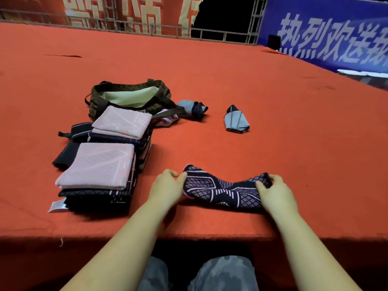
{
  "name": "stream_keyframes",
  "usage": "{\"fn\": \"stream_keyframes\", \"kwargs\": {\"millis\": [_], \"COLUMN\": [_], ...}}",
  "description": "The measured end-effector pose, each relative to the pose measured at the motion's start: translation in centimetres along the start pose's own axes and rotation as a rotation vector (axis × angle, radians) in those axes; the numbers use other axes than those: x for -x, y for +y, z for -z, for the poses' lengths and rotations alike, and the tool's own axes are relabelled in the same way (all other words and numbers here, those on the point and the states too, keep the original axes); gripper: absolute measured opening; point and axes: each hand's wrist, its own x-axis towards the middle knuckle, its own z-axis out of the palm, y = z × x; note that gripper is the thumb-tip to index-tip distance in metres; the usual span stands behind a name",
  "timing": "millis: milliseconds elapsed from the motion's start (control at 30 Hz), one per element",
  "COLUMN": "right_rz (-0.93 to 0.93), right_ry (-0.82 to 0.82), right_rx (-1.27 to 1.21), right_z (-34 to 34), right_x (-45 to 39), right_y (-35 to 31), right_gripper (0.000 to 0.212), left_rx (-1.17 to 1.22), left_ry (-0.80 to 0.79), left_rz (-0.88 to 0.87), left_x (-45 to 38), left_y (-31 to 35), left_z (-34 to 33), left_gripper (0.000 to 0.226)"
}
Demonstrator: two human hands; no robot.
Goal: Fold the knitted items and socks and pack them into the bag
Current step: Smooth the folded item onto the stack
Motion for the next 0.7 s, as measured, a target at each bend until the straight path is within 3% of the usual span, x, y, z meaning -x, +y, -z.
{"fn": "stream_keyframes", "kwargs": {"millis": [67, 167, 267, 367, 467, 633, 700], "right_rz": [0.137, 0.485, 0.687, 0.718, 0.698, 0.645, 0.643], "right_ry": [0.079, 0.151, -0.034, -0.205, -0.126, -0.125, -0.157], "right_rx": [0.088, 0.094, 0.135, 0.13, 0.025, -0.101, -0.111], "right_z": [-1.3, -3.2, -4.3, -4.9, -4.0, -0.5, 0.7], "right_x": [1.6, 4.4, 5.9, 5.8, 5.4, 4.3, 4.0], "right_y": [-0.1, -1.3, -2.3, -2.1, -2.4, -3.9, -4.7], "right_gripper": [0.055, 0.055, 0.071, 0.065, 0.044, 0.022, 0.015], "left_rx": [-0.076, -0.048, -0.07, 0.032, 0.413, 0.791, 0.894], "left_ry": [0.047, 0.15, 0.165, 0.12, 0.04, 0.05, 0.047], "left_rz": [0.033, -0.042, -0.067, -0.077, -0.036, 0.077, 0.076], "left_x": [1.3, 3.0, 4.0, 4.1, 3.8, 2.3, 1.6], "left_y": [-1.2, -1.9, -2.2, -2.4, -1.4, 0.7, 1.5], "left_z": [-0.6, -1.1, -1.8, -1.9, -1.5, -0.1, 0.7], "left_gripper": [0.046, 0.048, 0.047, 0.035, 0.015, 0.043, 0.042]}}
